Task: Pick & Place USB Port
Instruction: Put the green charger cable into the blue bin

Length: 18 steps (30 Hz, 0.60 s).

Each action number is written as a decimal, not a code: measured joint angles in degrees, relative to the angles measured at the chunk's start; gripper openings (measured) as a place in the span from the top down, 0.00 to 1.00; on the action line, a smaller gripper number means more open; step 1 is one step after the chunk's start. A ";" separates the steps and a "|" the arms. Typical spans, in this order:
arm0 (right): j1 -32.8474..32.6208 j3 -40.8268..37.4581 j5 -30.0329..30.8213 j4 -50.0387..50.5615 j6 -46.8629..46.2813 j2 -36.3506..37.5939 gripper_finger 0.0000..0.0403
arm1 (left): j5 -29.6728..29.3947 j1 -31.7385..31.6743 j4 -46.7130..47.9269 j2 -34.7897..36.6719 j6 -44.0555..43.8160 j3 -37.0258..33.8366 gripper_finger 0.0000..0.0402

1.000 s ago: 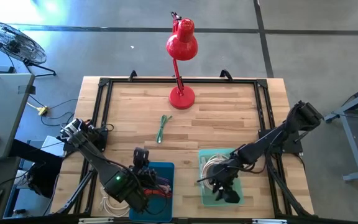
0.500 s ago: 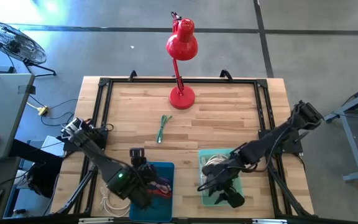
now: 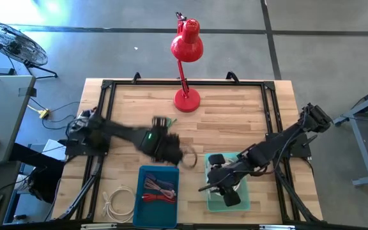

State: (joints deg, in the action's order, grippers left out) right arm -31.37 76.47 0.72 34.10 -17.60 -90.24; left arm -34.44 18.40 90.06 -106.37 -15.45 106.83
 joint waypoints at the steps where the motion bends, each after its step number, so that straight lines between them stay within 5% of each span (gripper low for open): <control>1: -0.20 0.00 0.28 1.03 -0.45 0.00 0.58 | 0.43 -2.27 -0.02 0.00 1.55 0.00 0.55; 10: -2.55 -0.07 9.04 5.56 -3.47 0.00 0.58 | 10.18 -22.50 -0.55 0.11 8.17 0.00 0.55; 18: -4.56 -0.11 10.60 5.60 -7.27 0.00 0.58 | 17.92 -33.04 -13.54 0.12 4.28 -4.11 0.55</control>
State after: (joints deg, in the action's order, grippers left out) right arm -35.93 76.36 11.33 39.70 -24.87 -90.24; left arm -16.52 -14.64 76.52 -106.25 -11.17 102.72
